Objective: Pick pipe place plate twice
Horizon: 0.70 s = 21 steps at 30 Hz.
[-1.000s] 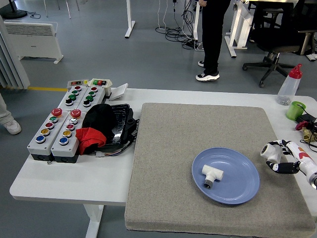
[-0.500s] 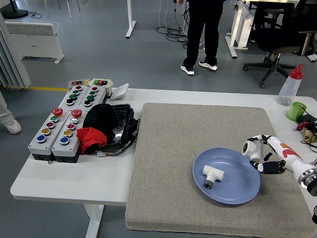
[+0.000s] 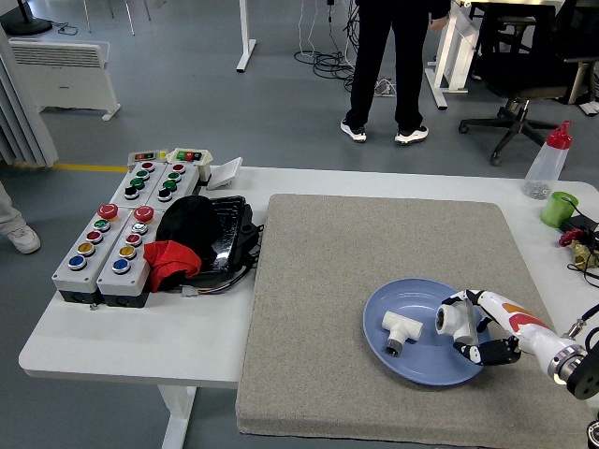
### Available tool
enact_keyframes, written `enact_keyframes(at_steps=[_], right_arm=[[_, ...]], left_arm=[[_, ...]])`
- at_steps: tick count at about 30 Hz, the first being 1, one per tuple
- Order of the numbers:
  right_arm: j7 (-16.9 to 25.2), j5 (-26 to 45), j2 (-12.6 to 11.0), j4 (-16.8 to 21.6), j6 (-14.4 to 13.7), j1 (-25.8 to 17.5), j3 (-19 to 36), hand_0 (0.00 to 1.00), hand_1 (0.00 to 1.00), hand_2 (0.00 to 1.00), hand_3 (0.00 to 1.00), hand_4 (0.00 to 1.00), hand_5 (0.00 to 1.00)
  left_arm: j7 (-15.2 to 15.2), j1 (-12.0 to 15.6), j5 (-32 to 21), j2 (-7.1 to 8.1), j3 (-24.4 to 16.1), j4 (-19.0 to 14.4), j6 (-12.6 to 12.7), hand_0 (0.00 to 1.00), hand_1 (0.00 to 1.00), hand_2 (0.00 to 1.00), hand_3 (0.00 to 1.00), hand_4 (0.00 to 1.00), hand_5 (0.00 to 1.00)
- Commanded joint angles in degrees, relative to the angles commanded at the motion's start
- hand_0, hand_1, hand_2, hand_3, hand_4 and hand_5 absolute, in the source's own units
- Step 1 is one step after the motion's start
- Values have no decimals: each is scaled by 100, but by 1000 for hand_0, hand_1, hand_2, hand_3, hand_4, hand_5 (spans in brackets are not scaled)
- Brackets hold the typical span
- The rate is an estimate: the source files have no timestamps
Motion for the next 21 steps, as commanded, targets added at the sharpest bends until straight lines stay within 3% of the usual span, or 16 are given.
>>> enact_keyframes(at_steps=[3,4,9,10,21], right_arm=[[10,-154,10,-18,116,9,0,679,698,702,722,666,252],[58,-219,11,-30,136,14,4,877,856,961,897,794,312],[216,-280,17,-49,158,14,28,877,856,961,897,794,312],[229,-271,18,-51,150,13,30,944,896,998,987,858,350],[285,19,13,-36,2,-43,237,961,905,998,998,877,366]], left_arm=[[0,2,7,0,-4,0,-1,635,605,636,707,628,998],[0,3,8,0,-5,0,-2,634,605,636,708,627,998],[14,11,42,0,-29,-4,-2,634,605,636,708,627,998],[16,12,45,0,-30,-4,-2,634,605,636,707,626,998],[3,-13,-13,0,11,3,-18,634,605,636,707,626,998]])
